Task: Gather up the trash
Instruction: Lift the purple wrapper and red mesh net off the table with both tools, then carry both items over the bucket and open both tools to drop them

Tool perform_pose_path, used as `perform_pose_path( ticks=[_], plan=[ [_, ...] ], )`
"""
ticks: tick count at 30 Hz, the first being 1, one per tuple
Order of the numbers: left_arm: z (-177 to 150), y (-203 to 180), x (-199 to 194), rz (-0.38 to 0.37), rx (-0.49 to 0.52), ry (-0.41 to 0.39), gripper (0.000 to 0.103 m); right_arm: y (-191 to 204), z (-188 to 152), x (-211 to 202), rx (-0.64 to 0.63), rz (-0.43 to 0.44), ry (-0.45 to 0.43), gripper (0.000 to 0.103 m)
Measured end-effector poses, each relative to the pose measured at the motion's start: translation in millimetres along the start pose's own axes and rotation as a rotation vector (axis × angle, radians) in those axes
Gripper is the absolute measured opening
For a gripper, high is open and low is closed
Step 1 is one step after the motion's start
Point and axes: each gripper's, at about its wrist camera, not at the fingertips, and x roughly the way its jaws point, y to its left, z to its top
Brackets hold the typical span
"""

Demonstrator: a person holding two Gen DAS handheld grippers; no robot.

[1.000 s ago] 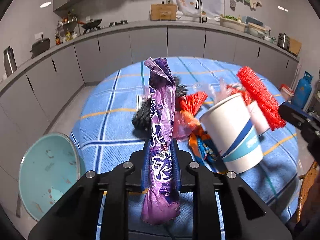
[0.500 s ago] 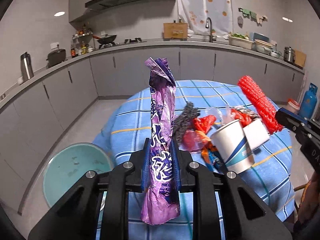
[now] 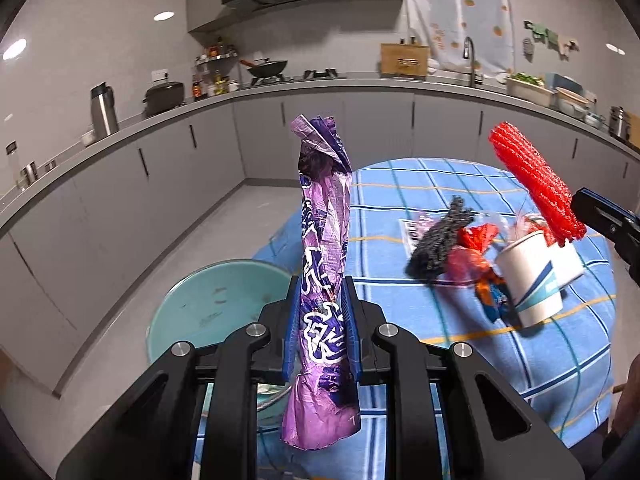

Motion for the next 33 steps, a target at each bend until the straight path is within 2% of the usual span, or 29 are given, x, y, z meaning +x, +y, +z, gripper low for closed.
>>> perform_pose_path(
  ticks=[19, 33],
  plan=[
    [-11.3, 65.9, 3.4, 0.117, -0.092, 0.034, 0.02, 67.4, 9.2, 33.7, -0.079, 0.161, 0.03, 0.004],
    [-15.3, 100.1, 16.0, 0.153, -0.149, 0.064, 0.02, 111.9, 11.4, 69.8, -0.127, 0.246, 0.067, 0.004]
  ],
)
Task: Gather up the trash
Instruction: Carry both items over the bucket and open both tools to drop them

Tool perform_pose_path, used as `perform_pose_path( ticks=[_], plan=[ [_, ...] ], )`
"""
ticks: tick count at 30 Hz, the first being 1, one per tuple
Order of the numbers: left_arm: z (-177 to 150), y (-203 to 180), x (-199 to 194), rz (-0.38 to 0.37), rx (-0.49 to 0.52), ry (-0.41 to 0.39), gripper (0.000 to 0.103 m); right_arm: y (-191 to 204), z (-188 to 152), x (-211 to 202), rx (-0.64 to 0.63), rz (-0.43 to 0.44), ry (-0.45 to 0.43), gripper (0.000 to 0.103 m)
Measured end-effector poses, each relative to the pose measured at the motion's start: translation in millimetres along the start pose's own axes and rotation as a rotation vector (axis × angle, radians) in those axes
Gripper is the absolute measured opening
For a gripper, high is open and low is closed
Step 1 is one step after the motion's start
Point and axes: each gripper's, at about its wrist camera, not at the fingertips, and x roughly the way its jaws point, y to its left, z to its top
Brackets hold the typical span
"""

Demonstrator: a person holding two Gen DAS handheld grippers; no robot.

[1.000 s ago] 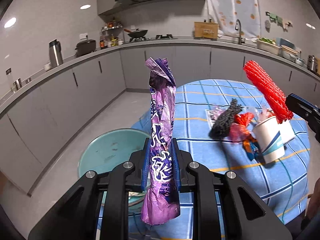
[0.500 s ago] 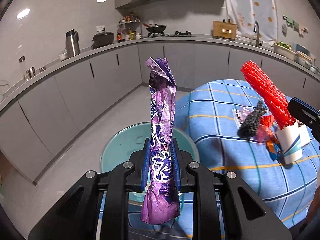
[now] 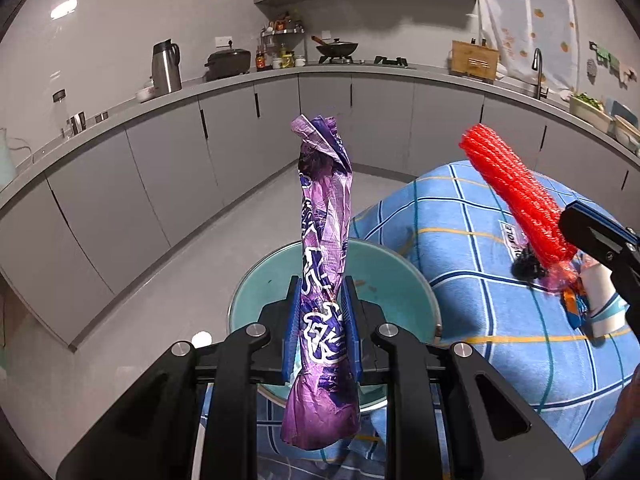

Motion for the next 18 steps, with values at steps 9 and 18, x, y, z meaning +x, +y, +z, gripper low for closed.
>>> perform_pose_path(
  ticks=[9, 18],
  plan=[
    [-5.0, 10.2, 21.1, 0.001, -0.024, 0.042, 0.021, 17.8, -6.6, 34.6, -0.028, 0.049, 0.055, 0.004],
    [-14.8, 17.8, 43.0, -0.009, -0.047, 0.092, 0.021, 26.5, -21.0, 70.6, -0.044, 0.078, 0.126, 0.004]
  ],
)
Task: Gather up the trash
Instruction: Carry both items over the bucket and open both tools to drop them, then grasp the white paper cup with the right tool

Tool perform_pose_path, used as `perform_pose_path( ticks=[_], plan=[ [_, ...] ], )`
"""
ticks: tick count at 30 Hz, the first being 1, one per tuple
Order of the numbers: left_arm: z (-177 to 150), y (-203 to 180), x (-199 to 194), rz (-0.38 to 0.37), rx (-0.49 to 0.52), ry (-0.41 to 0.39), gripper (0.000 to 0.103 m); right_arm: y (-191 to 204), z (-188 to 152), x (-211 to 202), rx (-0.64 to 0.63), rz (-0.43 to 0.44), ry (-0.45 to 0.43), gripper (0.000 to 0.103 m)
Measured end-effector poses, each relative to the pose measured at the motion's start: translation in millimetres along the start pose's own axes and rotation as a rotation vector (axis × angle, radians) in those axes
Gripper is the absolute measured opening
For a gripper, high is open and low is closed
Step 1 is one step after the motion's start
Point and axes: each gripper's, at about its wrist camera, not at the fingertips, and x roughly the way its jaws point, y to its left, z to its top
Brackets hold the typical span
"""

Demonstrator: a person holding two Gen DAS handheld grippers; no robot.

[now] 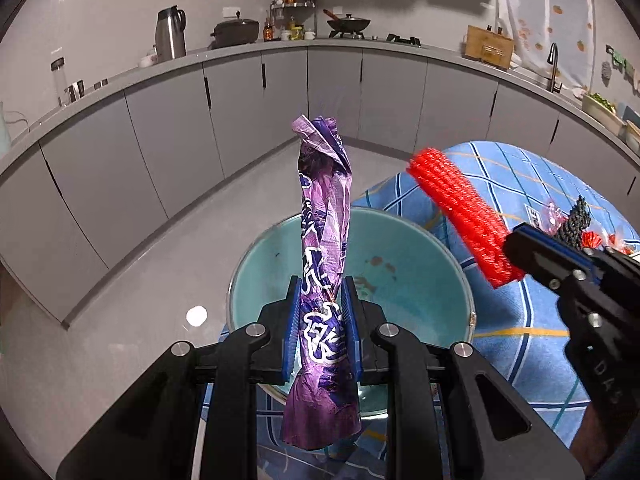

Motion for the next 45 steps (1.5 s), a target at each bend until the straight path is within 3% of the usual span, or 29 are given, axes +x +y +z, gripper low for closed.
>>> perform_pose_path(
  ticks=[9, 12, 13, 15, 17, 24, 29, 35, 45],
  plan=[
    [-6.3, 0.4, 16.0, -0.016, 0.006, 0.041, 0.023, -5.4, -13.8, 25.7, 0.016, 0.009, 0.055, 0.006],
    [-6.4, 3.3, 19.6, -0.007, 0.005, 0.047, 0.024, -10.7, -18.1, 30.3, 0.03, 0.006, 0.068, 0.014],
    [-6.4, 3.6, 20.0, -0.01, 0.003, 0.048, 0.025, -12.0, -18.9, 31.3, 0.033, 0.007, 0.073, 0.023],
    [-6.6, 2.9, 19.2, -0.003, 0.006, 0.045, 0.028, -12.8, -20.1, 30.6, 0.033, 0.007, 0.073, 0.025],
    [-5.8, 3.4, 16.7, 0.008, -0.001, 0.034, 0.045, -14.0, -20.0, 28.3, 0.036, 0.005, 0.071, 0.031],
    [-2.8, 6.9, 5.0, 0.046, -0.015, -0.007, 0.067, -27.5, -19.9, 5.8, 0.07, -0.027, 0.048, 0.042],
    [-2.0, 5.0, -2.1, 0.042, -0.022, -0.021, 0.079, -42.8, -20.4, -18.4, 0.094, -0.075, 0.026, 0.049],
    [-5.6, -16.1, -8.8, 0.014, 0.02, -0.024, 0.081, -65.3, -26.5, -59.4, 0.114, -0.151, -0.008, 0.055],
    [-16.0, -66.4, -24.6, -0.073, 0.113, -0.032, 0.081, -119.2, -56.6, -123.6, 0.208, -0.367, -0.05, 0.062]
  ],
)
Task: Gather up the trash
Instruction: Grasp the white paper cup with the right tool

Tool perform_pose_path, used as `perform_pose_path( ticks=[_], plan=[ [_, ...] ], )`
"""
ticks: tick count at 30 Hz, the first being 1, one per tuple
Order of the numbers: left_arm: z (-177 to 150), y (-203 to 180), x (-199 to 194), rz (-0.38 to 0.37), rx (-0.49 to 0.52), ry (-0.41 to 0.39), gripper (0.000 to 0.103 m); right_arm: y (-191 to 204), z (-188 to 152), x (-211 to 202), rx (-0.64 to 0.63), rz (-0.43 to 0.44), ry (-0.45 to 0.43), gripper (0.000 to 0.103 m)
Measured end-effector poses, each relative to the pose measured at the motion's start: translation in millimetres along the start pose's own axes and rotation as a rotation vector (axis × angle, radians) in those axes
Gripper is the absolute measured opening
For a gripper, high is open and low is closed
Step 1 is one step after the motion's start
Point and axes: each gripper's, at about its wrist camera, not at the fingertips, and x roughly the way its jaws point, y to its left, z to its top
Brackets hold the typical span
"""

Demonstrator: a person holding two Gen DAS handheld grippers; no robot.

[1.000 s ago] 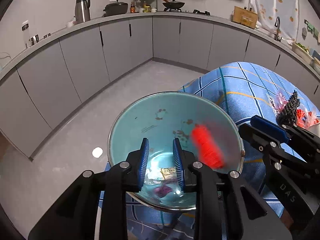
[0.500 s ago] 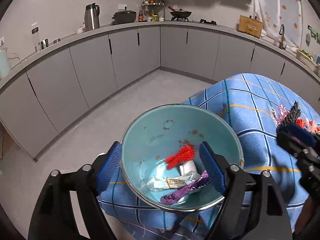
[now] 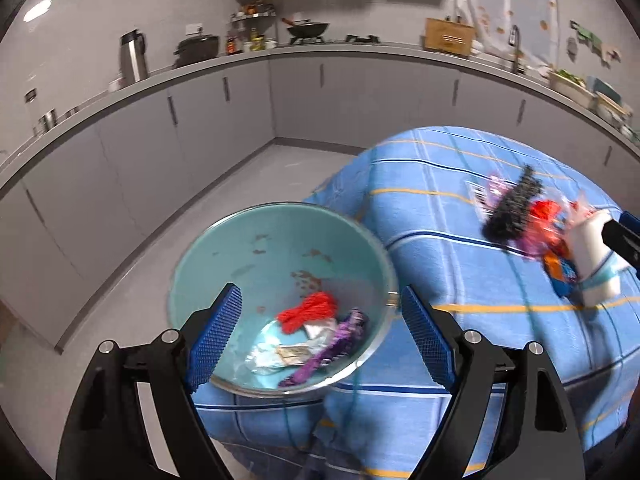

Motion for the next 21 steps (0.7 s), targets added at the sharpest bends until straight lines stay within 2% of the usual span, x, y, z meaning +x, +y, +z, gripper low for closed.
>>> perform_pose_path(
  ticks=[3, 4, 5, 7, 18, 19, 21],
  plan=[
    [0.1, -18.2, -4.8, -0.028, 0.031, -0.01, 0.081, -20.2, -5.0, -0.8, 0.041, -0.06, 0.01, 0.063],
    [0.5, -25.0, -6.3, -0.036, 0.043, -0.015, 0.082, -24.5, -7.1, -0.7, 0.051, -0.071, 0.013, 0.066],
    [0.9, -29.4, -6.9, -0.041, 0.051, -0.018, 0.086, -30.2, -8.8, 0.7, 0.067, -0.087, 0.022, 0.074],
    [1.5, -39.0, -8.2, -0.046, 0.068, -0.025, 0.089, -35.7, -11.5, 1.0, 0.086, -0.107, 0.023, 0.078],
    [3.2, -63.6, -1.7, -0.082, 0.113, -0.021, 0.089, -44.5, -25.5, 32.0, 0.121, -0.124, 0.106, 0.077],
    [3.5, -64.6, -0.5, -0.081, 0.116, -0.02, 0.089, -45.2, -26.2, 34.9, 0.123, -0.121, 0.115, 0.075],
    [4.3, -65.3, 0.7, -0.087, 0.116, -0.019, 0.089, -46.5, -27.3, 39.0, 0.129, -0.116, 0.134, 0.063]
  ],
)
